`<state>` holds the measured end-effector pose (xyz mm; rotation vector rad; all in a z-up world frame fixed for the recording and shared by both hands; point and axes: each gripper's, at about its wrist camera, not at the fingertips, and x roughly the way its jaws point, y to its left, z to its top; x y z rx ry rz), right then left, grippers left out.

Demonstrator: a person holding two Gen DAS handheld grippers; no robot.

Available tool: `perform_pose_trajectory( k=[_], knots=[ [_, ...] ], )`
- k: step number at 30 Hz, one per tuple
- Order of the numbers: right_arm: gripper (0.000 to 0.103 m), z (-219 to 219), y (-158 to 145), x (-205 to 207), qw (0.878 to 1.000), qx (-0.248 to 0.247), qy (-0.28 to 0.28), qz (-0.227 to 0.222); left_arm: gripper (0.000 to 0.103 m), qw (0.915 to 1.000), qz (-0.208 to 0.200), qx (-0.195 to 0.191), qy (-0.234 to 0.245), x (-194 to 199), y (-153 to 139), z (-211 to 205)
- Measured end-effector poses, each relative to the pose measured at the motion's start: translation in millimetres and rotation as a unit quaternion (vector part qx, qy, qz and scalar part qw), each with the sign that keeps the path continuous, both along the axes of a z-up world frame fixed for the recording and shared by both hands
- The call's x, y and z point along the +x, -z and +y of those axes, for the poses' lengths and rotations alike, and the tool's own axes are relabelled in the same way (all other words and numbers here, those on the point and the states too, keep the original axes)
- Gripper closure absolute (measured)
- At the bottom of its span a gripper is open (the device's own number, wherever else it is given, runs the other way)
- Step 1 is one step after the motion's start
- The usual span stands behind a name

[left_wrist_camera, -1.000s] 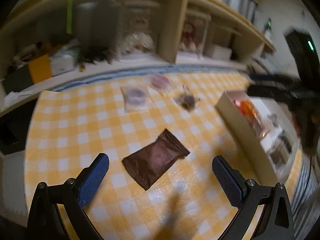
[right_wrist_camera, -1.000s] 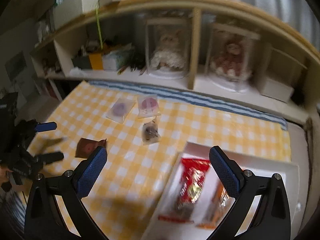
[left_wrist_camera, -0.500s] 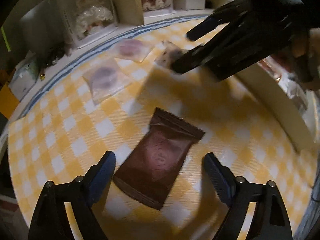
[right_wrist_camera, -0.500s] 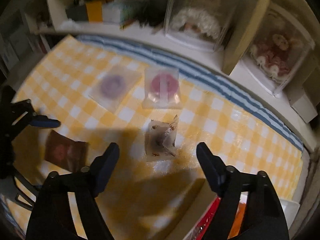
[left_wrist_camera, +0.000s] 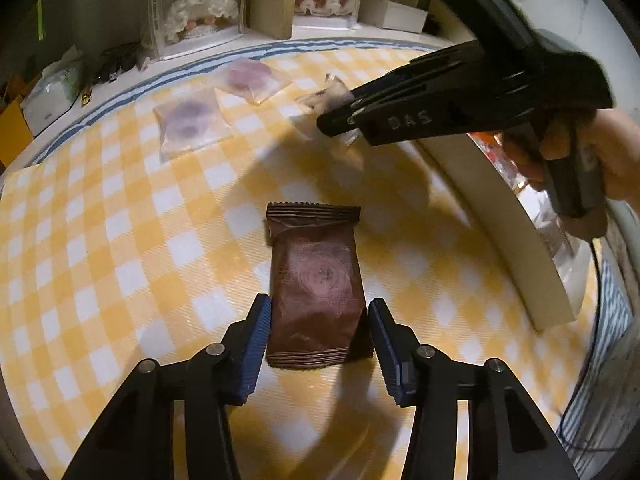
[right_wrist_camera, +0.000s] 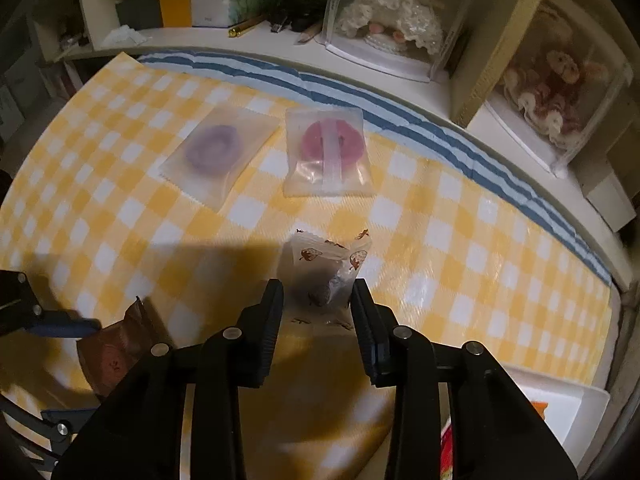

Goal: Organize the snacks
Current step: 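Grasp the brown chocolate pack with the left gripper while the right grasps the clear brown-cookie bag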

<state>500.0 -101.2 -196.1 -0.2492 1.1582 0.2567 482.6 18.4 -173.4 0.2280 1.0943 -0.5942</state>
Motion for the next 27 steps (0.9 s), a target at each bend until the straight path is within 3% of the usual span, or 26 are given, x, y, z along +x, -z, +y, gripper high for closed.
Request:
perform_pose_trajectory(
  k=[11, 15, 21, 27],
  knots=[
    [0.070, -25.0, -27.4, -42.6, 0.996, 0.081, 0.030, -0.010, 0.053, 0.9950, 0.009, 0.016, -0.098, -4.8, 1.2, -39.1],
    [0.070, -34.8, -34.1, -54.2, 0.993, 0.106, 0.042, -0.011, 0.063, 0.9908, 0.007, 0.010, -0.134, -3.8, 2.5, -41.9],
    [0.070, -50.1, -49.4, -72.7, 0.990, 0.128, 0.056, -0.024, 0.063, 0.9839, -0.004, -0.039, -0.174, -14.6, -2.5, -34.6],
    [0.070, -65.8, -71.0, -91.2, 0.986, 0.145, 0.067, -0.042, 0.063, 0.9756, -0.041, -0.083, -0.199, -33.8, -38.6, -31.5]
  ],
)
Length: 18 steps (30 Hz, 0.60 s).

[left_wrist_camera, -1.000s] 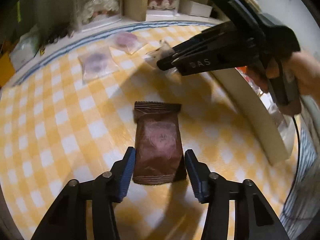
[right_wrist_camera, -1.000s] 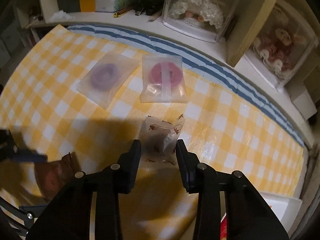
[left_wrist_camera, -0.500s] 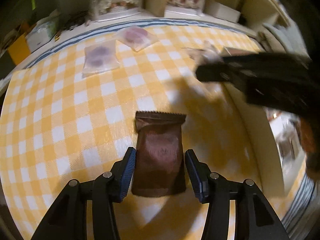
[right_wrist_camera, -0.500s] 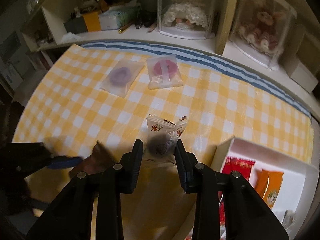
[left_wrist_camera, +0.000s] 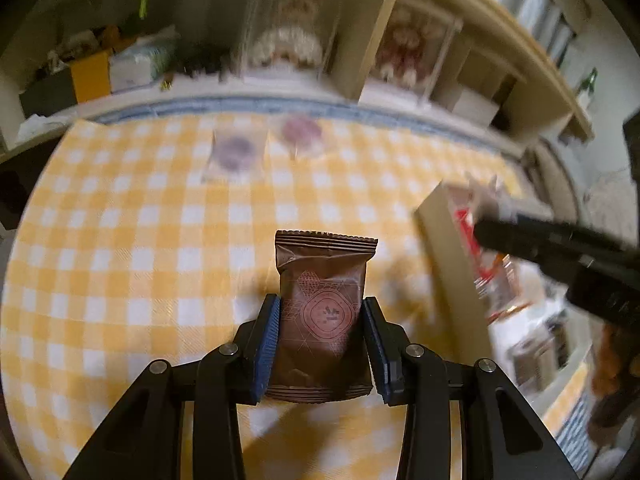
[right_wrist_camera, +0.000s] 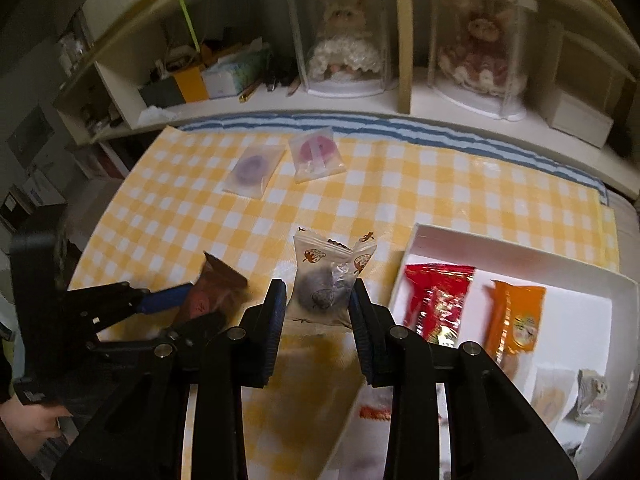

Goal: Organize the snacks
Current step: 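Carry both snacks into the white tray and open both grippers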

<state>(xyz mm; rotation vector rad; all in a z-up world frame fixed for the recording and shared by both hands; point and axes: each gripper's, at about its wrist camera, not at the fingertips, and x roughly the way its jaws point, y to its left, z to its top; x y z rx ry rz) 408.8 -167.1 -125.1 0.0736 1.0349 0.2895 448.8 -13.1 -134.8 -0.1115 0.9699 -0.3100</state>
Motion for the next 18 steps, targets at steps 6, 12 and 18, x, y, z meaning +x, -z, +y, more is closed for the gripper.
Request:
perform_pose_trajectory(
  k=[6, 12, 18],
  knots=[
    [0.070, -17.8, -24.0, -20.4, 0.999, 0.018, 0.014, -0.023, 0.063, 0.9992, -0.038, -0.012, -0.003, -23.2, -42.2, -1.7],
    [0.070, -35.6, -51.6, -45.9, 0.998, 0.027, 0.022, -0.050, 0.063, 0.9980, -0.057, -0.026, -0.003, -47.4, -73.3, -6.0],
    [0.070, -55.7, -76.3, -72.4, 0.996, 0.024, 0.029, -0.082, 0.063, 0.9963, -0.075, -0.041, 0.000, -67.2, -95.4, -16.6]
  ],
)
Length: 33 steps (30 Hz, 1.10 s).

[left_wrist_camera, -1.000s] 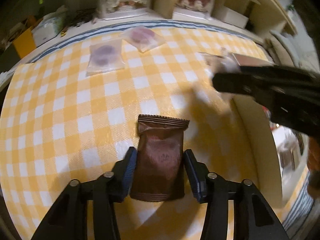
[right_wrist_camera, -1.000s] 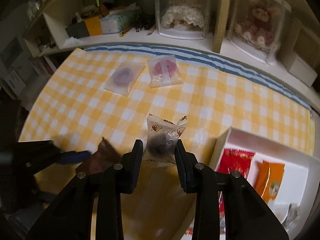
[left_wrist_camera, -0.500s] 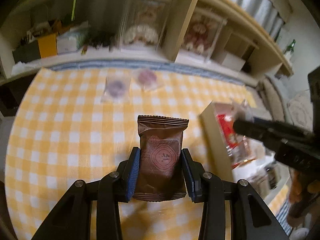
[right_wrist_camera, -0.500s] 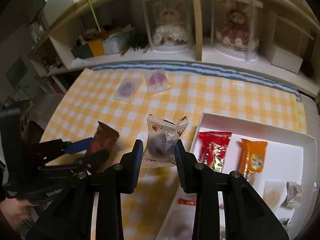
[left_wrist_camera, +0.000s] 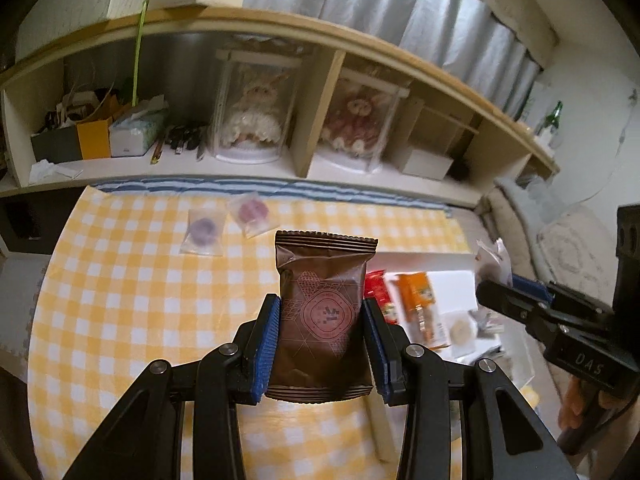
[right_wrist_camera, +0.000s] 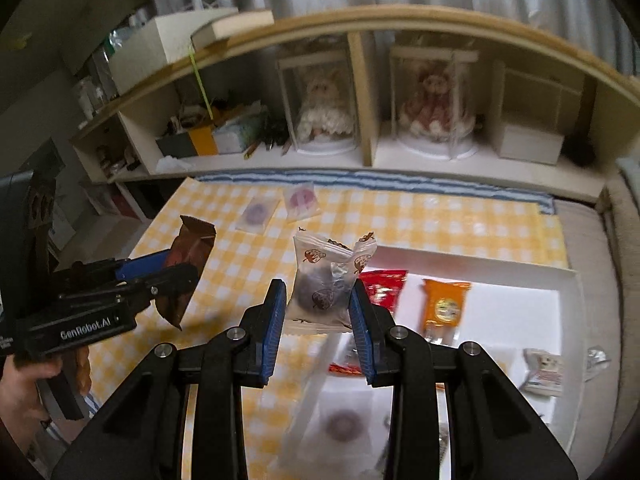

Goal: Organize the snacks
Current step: 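Carry both snacks into the white tray and open both grippers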

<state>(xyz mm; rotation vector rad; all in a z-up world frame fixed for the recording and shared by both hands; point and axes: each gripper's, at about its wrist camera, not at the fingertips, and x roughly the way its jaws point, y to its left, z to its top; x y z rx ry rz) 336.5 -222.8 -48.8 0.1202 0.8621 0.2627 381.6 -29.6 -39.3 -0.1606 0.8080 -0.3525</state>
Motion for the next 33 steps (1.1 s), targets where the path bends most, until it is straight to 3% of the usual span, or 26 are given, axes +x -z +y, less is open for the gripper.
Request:
perform_pose_trajectory(
  k=[6, 15, 23, 33],
  knots=[
    [0.070, -31.1, -11.6, -20.8, 1.000, 0.005, 0.015, -0.020, 0.063, 0.9997, -0.018, -0.009, 0.015, -18.7, -15.7, -16.9],
    [0.070, -99.2, -12.3, -33.3, 0.995, 0.032, 0.092, -0.025, 0.063, 0.9984, -0.022, -0.037, 0.038, -12.7, -15.3, -57.4],
    [0.070, -146.1, -3.2, -42.5, 0.988, 0.034, 0.147, -0.025, 0.063, 0.9964, 0.001, -0.051, 0.068, 18.1, 6.6, -117.6],
    [0.070, -185.9, 30.9, -33.4, 0.981, 0.038, 0.191, 0.010, 0.063, 0.9920, 0.052, -0.070, 0.091, 75.0, 49.6, -189.3]
  ],
)
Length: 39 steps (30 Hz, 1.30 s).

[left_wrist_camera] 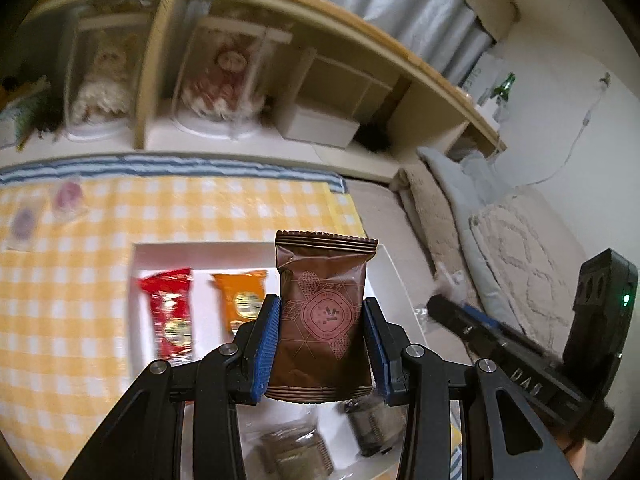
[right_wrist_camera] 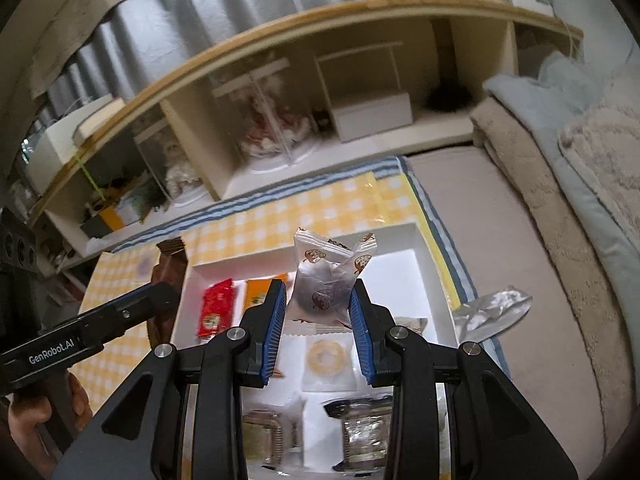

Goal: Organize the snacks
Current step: 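Carry both snacks into the white tray and open both grippers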

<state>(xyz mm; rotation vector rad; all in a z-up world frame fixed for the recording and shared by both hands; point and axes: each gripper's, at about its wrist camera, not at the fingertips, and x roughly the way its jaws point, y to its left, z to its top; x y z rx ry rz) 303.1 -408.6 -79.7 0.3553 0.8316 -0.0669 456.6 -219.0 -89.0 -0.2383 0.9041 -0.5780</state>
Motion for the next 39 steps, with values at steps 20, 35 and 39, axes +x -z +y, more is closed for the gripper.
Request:
perform_pose_trajectory(
  k=[20, 35, 39],
  knots=[
    [0.070, -42.4, 62.4, 38.2, 0.997, 0.037, 0.039, 0.057, 0.063, 0.9959, 0.090, -0.002, -0.004, 112.4, 113.3, -86.6],
    [0.068, -50.7, 88.4, 55.4, 0.995, 0.057, 0.044, 0.074, 0.060, 0.9954, 0.070, 0.060, -0.024, 136.9, 124.7, -87.4],
    [0.045, -51.6, 86.3, 51.7, 0.995, 0.063, 0.042, 0.072, 0.043, 0.9964, 0.067, 0.051, -0.011, 127.2, 119.2, -86.7]
  ],
)
